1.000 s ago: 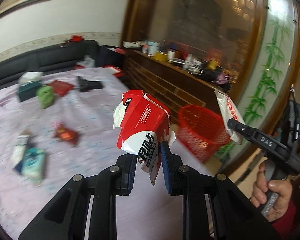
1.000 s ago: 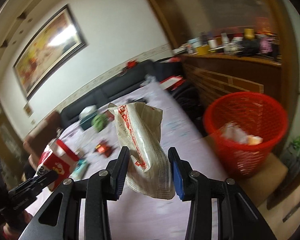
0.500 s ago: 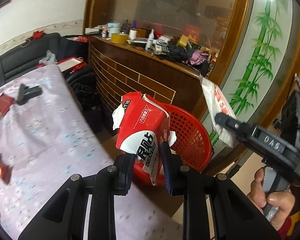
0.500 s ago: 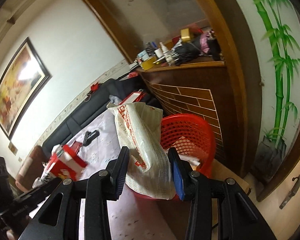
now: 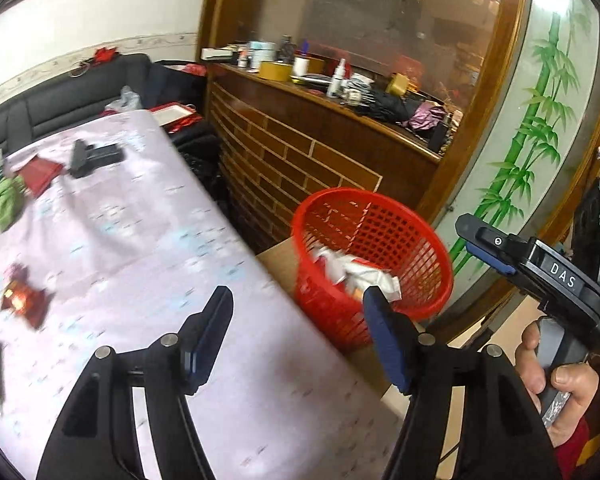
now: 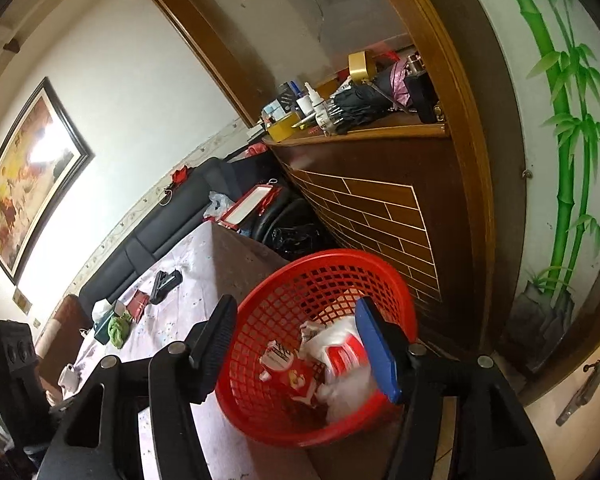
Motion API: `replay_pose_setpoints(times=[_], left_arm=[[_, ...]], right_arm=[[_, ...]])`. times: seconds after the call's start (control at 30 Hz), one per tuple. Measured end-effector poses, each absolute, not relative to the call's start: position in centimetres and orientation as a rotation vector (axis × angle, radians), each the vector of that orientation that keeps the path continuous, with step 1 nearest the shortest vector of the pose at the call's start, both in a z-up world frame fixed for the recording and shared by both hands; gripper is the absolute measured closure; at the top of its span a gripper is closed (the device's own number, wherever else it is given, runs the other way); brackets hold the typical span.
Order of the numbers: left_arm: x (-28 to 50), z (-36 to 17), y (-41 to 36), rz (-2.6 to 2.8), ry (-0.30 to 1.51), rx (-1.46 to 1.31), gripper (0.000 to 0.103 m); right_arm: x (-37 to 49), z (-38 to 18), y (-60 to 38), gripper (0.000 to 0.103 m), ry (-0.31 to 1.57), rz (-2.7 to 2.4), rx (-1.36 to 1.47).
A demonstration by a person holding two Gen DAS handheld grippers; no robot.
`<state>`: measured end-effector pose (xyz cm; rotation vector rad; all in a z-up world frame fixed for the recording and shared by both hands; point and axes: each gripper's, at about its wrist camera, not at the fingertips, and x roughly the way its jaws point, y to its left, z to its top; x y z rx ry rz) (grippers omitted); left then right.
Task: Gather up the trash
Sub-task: 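Open the left tool over the basket while the right tool releases the white bag, then move both open tools back over the table, then grasp the white barcode medicine box with the left tool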
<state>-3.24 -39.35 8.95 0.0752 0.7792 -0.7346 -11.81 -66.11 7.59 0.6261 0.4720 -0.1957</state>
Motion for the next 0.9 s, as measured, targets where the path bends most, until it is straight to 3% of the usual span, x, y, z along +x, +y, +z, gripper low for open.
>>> replay_pose_setpoints(times=[0.47,0.9], left_arm=[[-4.5,8.5,-25.0,-0.563,0.789,0.046,0.037],[4.9,7.6,-9.0,-0.146,0.839,-0.016,0.037]], right_arm=[[-9.7,7.2,-53.8,0.037,0.562,0.024,0.532],[-6.8,6.9,-43.2,0.037,0.675,0.216,0.370]])
